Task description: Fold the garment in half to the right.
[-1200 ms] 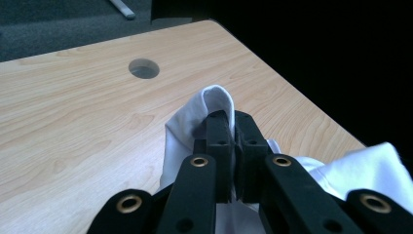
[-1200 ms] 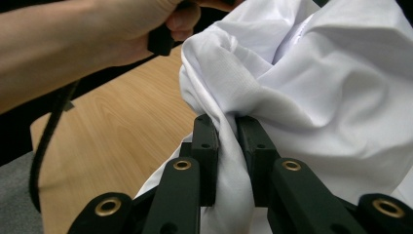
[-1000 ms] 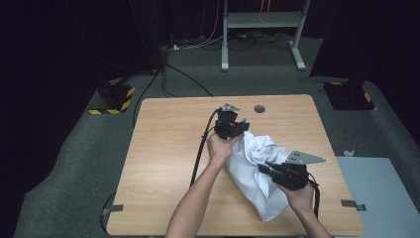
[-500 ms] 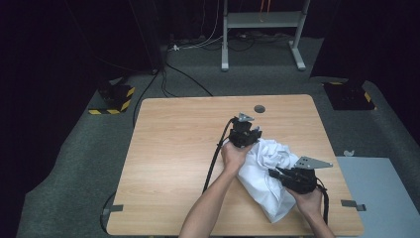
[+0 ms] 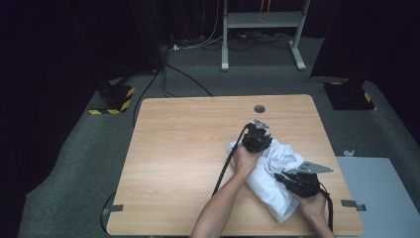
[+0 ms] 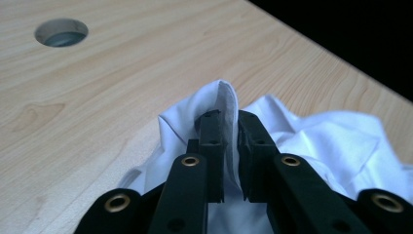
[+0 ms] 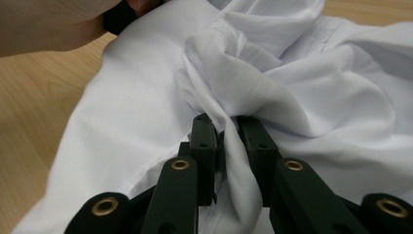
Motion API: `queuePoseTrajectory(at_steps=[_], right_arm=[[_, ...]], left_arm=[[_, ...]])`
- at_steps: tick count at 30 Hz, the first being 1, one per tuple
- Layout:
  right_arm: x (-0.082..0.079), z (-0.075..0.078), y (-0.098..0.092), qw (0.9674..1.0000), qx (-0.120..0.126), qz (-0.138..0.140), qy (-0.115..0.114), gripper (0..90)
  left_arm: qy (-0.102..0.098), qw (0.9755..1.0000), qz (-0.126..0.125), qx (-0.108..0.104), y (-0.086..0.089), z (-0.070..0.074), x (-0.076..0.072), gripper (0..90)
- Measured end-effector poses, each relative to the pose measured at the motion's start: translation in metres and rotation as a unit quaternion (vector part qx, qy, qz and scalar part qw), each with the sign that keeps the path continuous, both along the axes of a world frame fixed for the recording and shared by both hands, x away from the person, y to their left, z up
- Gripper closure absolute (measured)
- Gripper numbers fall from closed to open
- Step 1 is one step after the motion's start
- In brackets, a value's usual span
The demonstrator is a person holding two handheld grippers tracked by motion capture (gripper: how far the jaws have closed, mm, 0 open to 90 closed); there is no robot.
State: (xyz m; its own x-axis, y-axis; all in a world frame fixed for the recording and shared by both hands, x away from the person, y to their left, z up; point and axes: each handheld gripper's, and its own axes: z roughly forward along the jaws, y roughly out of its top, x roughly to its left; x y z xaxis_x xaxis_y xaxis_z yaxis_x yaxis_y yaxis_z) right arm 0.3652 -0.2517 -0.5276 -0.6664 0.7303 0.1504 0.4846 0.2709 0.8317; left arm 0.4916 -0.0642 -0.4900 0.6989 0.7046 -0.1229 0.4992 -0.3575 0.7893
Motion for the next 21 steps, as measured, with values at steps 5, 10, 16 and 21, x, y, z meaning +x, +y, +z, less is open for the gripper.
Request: queuePoseTrajectory(at_steps=[5,10,16,21], right_arm=[[-0.001,-0.008,0.004,0.9999,-0.015,-0.001,0.004,78.3],[-0.002,-0.010,0.014,0.9995,-0.031,-0.002,0.006,78.5],[-0.008,-0.012,0.046,0.9988,-0.047,0.009,-0.009,78.8],[-0.009,-0.012,0.086,0.9976,-0.061,0.031,-0.015,78.8]], left_arm=[[0.000,0.9998,-0.003,0.021,-0.005,-0.014,0.001,81.1],[-0.003,0.9995,-0.012,0.030,-0.002,-0.016,0.002,80.8],[-0.011,0.9978,-0.027,0.059,0.018,-0.017,0.005,79.7],[-0.008,0.9962,-0.052,0.070,0.047,-0.018,0.009,79.5]])
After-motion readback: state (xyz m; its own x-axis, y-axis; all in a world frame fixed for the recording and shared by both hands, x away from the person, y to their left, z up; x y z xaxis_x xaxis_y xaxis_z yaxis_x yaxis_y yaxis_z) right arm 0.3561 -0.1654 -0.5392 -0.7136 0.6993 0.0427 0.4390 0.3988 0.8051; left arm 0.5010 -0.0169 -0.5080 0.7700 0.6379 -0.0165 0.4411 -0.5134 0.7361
